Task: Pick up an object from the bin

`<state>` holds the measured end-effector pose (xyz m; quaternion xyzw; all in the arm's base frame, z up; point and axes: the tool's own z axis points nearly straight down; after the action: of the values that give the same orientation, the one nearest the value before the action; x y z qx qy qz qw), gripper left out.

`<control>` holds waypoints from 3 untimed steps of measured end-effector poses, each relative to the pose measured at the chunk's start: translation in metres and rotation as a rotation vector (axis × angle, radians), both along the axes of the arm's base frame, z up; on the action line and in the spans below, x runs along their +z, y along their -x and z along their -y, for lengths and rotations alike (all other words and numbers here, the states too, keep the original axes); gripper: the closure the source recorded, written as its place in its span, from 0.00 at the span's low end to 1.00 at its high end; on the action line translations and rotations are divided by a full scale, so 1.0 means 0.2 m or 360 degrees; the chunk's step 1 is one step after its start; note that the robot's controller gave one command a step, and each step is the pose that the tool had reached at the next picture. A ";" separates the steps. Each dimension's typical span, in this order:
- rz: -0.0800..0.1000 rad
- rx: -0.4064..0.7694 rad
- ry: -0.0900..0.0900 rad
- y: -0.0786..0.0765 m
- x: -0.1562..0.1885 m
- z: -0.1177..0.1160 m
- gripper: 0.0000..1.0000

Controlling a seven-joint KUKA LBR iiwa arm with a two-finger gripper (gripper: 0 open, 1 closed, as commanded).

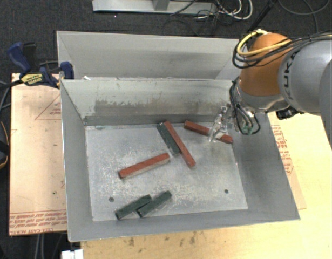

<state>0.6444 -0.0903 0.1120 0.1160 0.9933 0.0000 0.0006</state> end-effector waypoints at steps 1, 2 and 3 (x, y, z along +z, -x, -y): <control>0.0001 -0.0101 -0.0002 0.02 0.23 -0.02 1.00; 0.0004 -0.0113 0.0000 0.00 0.31 -0.09 0.00; 0.0004 -0.0113 0.0000 0.00 0.31 -0.09 0.00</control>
Offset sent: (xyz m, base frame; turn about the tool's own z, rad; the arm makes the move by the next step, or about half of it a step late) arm -0.0004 0.0168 0.0612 0.0734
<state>0.6448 -0.0728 0.1733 0.1510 0.9885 0.0002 0.0018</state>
